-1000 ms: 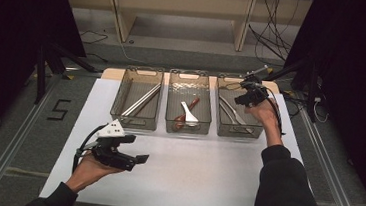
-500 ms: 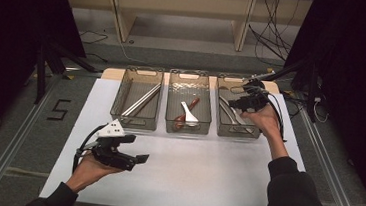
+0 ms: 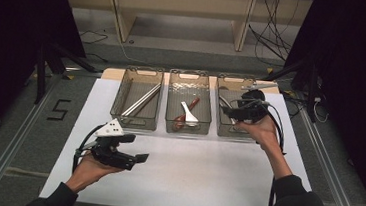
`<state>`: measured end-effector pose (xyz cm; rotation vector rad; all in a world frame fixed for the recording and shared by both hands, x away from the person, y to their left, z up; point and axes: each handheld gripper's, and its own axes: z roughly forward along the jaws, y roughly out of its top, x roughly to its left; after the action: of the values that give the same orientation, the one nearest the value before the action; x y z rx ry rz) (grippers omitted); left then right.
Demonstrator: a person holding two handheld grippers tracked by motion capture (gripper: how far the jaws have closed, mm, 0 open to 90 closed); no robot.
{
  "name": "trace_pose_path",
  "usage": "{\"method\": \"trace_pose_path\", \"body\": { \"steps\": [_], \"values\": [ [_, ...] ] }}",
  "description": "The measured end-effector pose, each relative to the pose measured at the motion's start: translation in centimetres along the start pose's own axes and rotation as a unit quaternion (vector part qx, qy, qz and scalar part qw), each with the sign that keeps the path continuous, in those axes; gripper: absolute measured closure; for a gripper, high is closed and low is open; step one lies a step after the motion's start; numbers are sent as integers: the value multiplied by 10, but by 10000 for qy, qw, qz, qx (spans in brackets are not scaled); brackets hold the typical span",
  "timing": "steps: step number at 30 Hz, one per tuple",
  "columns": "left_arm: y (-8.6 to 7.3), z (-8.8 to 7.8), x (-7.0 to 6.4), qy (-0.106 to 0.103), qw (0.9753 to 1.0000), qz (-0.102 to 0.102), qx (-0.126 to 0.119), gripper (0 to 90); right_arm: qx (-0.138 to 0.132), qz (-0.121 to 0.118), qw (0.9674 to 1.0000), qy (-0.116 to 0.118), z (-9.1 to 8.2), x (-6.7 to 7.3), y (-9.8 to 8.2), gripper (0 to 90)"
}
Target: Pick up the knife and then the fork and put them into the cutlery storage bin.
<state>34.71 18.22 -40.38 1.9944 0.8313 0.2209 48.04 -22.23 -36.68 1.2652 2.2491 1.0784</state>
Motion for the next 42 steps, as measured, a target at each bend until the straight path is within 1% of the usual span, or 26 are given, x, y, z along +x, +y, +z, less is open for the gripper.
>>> {"method": "trace_pose_path", "body": {
  "steps": [1,3,8,11,17,23,29,34,42],
  "values": [
    [0,0,0,0,10000,-8,-4,156,-48,20,10000,46,-2,2,-2,337],
    [0,0,0,3,10000,-13,-7,156,-94,-22,9999,57,-5,5,-5,329],
    [0,-1,0,-5,10000,-9,-23,156,-225,-25,9996,174,-12,13,-12,315],
    [0,-1,0,-12,10000,-20,-29,156,-260,-117,9994,208,-15,20,-16,303],
    [0,-1,0,-21,10000,-19,-33,156,-394,-189,9985,316,-19,31,-19,299],
    [0,-1,0,-24,10000,-22,-36,156,-448,-285,9979,377,-22,41,-23,290],
    [0,-1,0,-29,10000,-26,-39,156,-517,-315,9973,404,-26,48,-26,275],
    [0,-1,0,-32,10000,-23,-43,156,-631,-340,9964,448,-30,53,-30,274],
    [0,-1,0,-35,10000,-24,-46,156,-632,-380,9955,600,-33,64,-40,248]
  ]
}}
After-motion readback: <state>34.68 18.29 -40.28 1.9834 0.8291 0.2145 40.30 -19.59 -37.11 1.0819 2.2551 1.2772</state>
